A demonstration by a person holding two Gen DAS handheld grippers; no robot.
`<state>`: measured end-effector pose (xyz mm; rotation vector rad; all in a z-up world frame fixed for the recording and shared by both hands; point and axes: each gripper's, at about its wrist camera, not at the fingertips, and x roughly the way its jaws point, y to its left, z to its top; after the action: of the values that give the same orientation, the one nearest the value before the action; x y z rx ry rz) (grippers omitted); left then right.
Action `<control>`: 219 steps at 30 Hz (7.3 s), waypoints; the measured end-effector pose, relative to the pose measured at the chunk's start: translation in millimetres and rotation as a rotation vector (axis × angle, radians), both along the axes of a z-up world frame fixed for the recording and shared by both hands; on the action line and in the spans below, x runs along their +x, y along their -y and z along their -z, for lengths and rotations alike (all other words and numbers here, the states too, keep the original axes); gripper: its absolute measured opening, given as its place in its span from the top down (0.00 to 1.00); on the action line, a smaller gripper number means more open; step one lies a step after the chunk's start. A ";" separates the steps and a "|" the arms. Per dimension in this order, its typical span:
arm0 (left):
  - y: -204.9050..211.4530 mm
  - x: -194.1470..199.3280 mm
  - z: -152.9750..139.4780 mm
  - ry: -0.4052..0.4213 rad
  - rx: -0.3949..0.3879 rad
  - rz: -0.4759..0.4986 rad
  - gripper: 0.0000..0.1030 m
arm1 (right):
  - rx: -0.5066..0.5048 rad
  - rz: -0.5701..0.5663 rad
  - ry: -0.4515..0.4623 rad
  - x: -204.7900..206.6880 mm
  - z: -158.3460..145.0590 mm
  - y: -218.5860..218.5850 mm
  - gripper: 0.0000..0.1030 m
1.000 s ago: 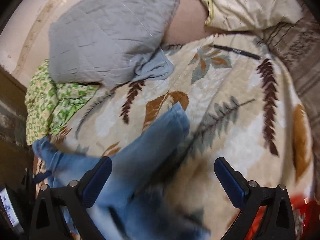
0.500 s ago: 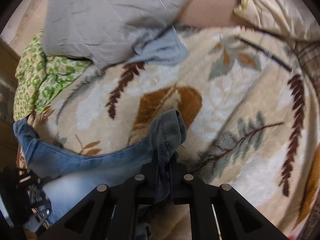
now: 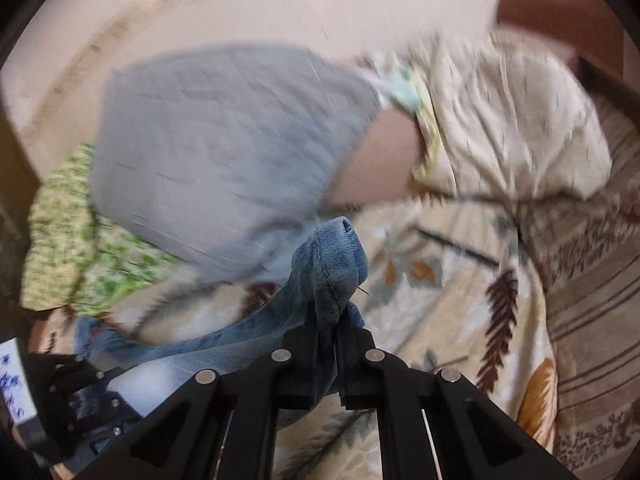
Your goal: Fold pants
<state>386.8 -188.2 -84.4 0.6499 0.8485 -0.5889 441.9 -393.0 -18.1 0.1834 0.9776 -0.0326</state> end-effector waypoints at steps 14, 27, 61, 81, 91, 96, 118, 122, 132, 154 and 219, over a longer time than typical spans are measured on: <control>-11.8 -34.1 3.0 -0.060 -0.077 -0.043 0.00 | 0.168 0.141 -0.062 -40.2 31.8 68.9 0.17; -43.9 -196.6 3.3 -0.086 -0.091 0.232 0.00 | 0.075 -0.303 -0.188 -172.1 53.9 -5.8 0.17; 5.8 -242.1 75.8 -0.067 0.086 0.229 0.92 | -0.081 -0.077 -0.223 -186.0 57.8 31.5 0.81; -144.1 -265.5 -20.3 0.077 -0.159 -0.197 0.08 | -0.009 -0.136 0.015 -192.7 -20.8 -30.2 0.24; -325.6 -269.1 4.8 -0.006 -0.416 -0.728 0.05 | -0.051 -0.433 0.010 -139.1 -16.7 -214.4 0.24; -346.9 -264.1 40.5 -0.068 -0.545 -0.809 0.05 | -0.108 -0.567 0.003 -112.6 -8.7 -309.6 0.24; -336.8 -249.7 76.6 -0.048 -0.578 -0.805 0.14 | -0.371 -0.630 -0.079 11.0 102.4 -499.0 0.30; -334.9 -254.2 73.5 -0.036 -0.565 -0.777 0.71 | -0.401 -0.612 -0.105 15.9 113.8 -497.5 0.77; -347.9 -288.6 29.7 0.145 -0.639 -0.714 0.85 | -0.315 -0.684 0.071 -19.6 40.8 -496.3 0.81; -443.4 -292.3 78.7 -0.212 -0.739 -0.988 0.83 | -0.318 -0.708 -0.040 -25.2 104.4 -630.4 0.69; -139.8 102.5 59.5 -0.209 0.009 -0.155 0.00 | -0.111 -0.278 -0.170 94.3 105.9 -99.4 0.15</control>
<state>489.3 -48.4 -143.9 0.5308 1.0872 -0.5190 536.3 -293.5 -124.0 -0.0589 1.1600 0.1541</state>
